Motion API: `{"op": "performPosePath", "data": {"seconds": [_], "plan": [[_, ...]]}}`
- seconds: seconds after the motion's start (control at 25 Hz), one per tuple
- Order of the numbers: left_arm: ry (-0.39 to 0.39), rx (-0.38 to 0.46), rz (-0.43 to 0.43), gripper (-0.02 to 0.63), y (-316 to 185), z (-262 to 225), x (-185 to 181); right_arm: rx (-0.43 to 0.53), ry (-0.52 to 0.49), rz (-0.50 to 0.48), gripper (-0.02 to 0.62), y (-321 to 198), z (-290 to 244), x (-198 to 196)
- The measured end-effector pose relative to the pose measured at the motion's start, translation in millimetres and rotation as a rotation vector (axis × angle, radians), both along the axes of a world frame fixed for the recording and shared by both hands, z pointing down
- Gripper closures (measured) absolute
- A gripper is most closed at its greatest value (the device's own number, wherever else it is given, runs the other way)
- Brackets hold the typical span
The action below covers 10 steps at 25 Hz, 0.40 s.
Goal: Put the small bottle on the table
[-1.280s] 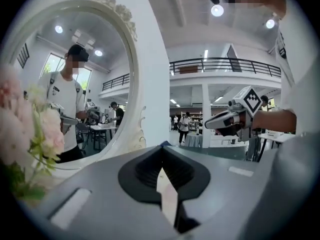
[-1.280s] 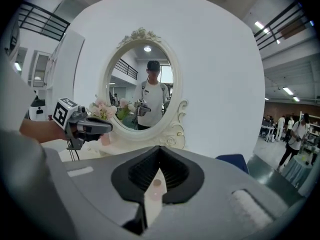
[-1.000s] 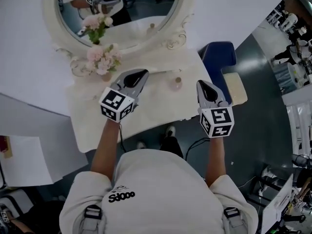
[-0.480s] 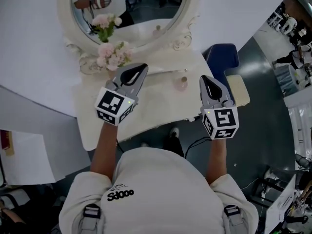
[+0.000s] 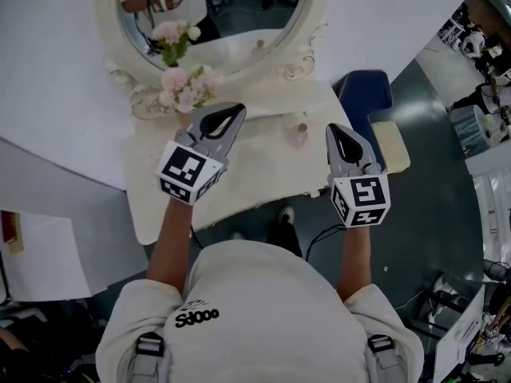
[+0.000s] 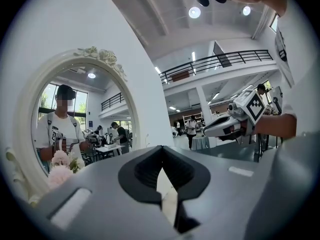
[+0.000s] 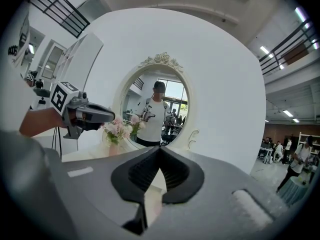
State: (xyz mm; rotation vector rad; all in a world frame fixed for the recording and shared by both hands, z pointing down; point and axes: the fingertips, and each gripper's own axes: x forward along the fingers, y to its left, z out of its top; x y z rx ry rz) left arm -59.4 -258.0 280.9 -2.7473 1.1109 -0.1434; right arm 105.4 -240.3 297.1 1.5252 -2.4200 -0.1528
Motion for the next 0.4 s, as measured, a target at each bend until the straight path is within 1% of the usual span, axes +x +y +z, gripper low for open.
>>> {"op": "performPosePath", "data": {"seconds": [0.4], "plan": [[-0.014, -0.023, 0.007, 0.589, -3.1, 9.5, 8.1, -0.023, -0.001, -0.009, 0.594, -3.9, 10.3, 4.7]]}}
